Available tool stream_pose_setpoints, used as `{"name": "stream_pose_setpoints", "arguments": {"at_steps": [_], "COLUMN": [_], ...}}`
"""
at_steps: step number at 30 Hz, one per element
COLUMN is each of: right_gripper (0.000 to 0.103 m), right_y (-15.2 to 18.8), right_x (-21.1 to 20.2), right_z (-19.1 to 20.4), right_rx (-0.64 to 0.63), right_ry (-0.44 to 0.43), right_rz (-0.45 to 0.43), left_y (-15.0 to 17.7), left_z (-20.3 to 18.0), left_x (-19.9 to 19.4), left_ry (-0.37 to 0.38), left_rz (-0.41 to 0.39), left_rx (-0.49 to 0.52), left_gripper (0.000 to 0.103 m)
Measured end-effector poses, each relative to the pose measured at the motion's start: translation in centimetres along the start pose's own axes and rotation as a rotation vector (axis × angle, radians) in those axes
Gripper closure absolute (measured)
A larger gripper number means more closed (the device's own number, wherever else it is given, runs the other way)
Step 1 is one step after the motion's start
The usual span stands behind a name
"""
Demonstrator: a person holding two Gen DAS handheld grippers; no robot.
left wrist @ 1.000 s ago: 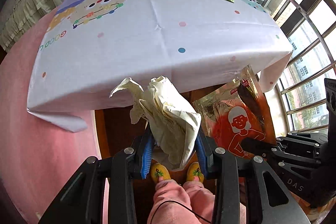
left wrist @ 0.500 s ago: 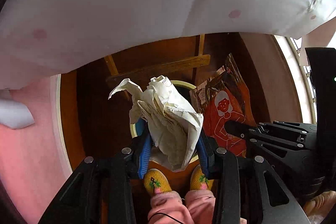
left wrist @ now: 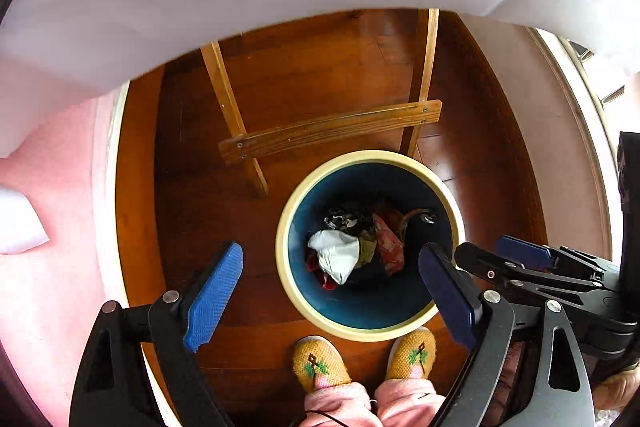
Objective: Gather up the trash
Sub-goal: 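Lower both items over the wastebasket and open both tools to drop them, then raise both tools back toward the table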
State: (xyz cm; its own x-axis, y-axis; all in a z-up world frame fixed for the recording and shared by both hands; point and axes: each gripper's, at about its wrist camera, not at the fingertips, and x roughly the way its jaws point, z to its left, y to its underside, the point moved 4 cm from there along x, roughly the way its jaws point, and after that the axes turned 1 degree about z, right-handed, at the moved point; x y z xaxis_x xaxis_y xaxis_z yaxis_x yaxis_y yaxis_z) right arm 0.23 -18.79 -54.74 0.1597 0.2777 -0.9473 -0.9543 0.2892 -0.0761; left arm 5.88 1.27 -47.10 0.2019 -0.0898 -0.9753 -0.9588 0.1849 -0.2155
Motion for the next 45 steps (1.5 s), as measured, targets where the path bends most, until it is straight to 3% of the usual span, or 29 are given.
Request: {"name": "stream_pose_setpoints", "arguments": {"at_steps": [12, 22, 32, 40, 45], "right_gripper": [0.047, 0.047, 0.046, 0.046, 0.046], "right_y": [-0.2, 0.3, 0.4, -0.9, -2.2], "right_x": [-9.8, -20.3, -32.0, -40.1, -43.2], "right_z": [5.2, 9.8, 14.2, 17.6, 18.6], "right_rx": [-0.046, -0.07, -0.08, -0.101, -0.128], "right_ry": [0.008, 0.018, 0.013, 0.015, 0.046], "right_rz": [-0.086, -0.153, -0.287, -0.414, -0.494], "left_y": [-0.9, -3.0, -5.5, -8.8, -11.5], "left_z": [0.6, 0.9, -0.4, -1.9, -1.7], "left_x": [-10.6, -23.2, -36.8, -44.6, -47.8], "left_ry": [0.011, 0.033, 0.096, 0.128, 0.102], "left_rz": [-0.064, -0.154, -0.268, -0.353, -0.41], "left_rx": [-0.022, 0.0, 0.135, 0.234, 0.255], "left_gripper": [0.012, 0.012, 0.012, 0.012, 0.012]}}
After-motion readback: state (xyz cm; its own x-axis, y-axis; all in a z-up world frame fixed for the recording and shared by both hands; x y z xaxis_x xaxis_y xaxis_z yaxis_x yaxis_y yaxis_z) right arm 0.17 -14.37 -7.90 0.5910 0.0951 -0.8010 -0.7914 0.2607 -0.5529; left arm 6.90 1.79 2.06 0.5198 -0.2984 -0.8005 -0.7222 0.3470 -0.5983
